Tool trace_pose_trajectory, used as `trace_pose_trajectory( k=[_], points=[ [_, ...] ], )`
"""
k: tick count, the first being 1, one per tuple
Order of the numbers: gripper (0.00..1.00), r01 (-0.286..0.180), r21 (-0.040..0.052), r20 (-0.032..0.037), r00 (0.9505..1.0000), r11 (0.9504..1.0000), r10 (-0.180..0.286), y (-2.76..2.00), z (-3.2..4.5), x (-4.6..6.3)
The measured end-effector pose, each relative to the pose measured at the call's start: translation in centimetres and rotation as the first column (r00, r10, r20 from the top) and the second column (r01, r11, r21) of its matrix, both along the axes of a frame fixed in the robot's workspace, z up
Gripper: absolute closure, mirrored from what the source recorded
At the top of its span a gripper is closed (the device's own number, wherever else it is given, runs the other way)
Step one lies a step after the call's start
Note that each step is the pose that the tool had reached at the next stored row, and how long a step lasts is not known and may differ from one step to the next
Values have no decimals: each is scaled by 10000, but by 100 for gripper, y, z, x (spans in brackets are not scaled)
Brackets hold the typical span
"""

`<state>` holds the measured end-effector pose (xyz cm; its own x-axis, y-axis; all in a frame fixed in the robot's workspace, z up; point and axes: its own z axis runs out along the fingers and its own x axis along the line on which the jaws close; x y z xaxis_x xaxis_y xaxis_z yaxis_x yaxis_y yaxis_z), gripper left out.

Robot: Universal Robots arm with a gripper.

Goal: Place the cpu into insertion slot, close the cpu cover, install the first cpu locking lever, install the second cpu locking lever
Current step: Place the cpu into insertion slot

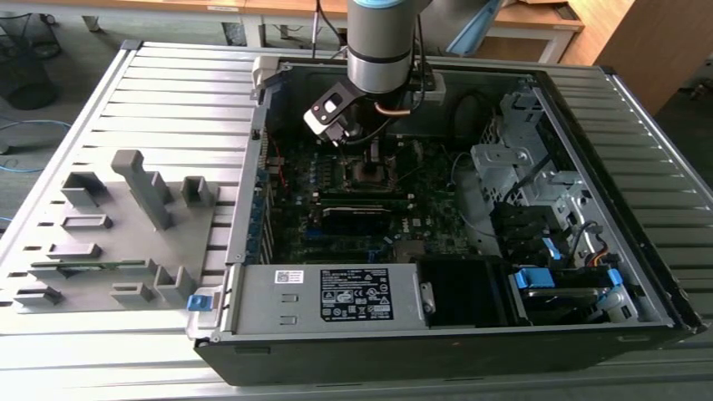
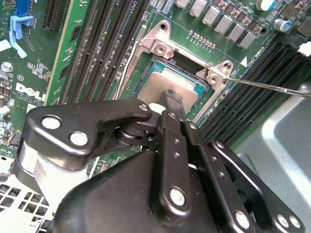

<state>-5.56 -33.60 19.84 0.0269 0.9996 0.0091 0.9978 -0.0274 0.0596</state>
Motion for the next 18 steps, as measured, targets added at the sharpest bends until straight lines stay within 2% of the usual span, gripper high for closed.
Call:
trace_pose_trajectory(
  k=[12,18],
  points=[
    [89,0,-11,9,10000,10000,0,2,7,1],
    [89,0,-30,1,10000,10000,0,0,97,0]
  ],
)
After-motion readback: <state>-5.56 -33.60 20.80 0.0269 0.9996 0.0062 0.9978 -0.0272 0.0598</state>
